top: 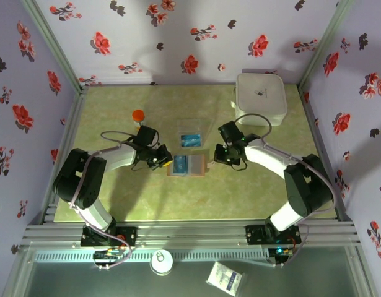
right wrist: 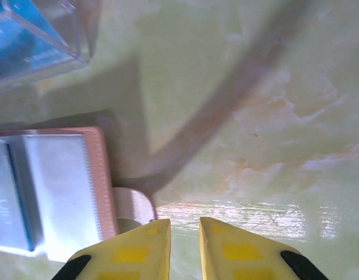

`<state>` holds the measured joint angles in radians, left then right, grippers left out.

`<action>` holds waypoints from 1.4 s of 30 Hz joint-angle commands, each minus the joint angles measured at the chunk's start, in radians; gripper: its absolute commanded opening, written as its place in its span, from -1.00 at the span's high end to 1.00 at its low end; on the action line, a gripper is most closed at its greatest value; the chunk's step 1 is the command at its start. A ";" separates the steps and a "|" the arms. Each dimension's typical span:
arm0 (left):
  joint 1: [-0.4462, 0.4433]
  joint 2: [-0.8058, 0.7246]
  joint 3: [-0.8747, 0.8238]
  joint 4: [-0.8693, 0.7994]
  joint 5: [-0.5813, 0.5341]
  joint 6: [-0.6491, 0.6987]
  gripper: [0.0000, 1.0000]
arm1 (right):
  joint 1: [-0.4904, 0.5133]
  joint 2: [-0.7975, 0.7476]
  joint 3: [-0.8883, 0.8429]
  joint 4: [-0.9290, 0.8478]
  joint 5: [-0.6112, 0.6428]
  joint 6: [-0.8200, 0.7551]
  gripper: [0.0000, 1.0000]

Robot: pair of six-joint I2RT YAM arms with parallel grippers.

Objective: Take the credit cards out of the card holder

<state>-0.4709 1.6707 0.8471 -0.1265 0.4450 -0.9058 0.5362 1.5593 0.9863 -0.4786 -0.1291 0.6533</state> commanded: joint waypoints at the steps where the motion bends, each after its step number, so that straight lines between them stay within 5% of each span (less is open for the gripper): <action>1: 0.008 0.003 0.013 0.017 0.015 0.023 0.86 | 0.019 -0.014 0.056 -0.014 -0.025 0.003 0.61; 17: -0.009 0.036 0.016 0.059 0.061 0.012 0.98 | 0.163 0.242 0.137 0.291 -0.302 0.164 0.44; 42: -0.006 0.051 0.011 0.008 0.041 0.048 1.00 | 0.169 0.364 0.137 0.356 -0.339 0.193 0.41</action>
<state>-0.4740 1.7271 0.8547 -0.0868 0.4995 -0.8829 0.6991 1.9053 1.1118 -0.1192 -0.4576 0.8394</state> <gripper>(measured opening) 0.051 0.300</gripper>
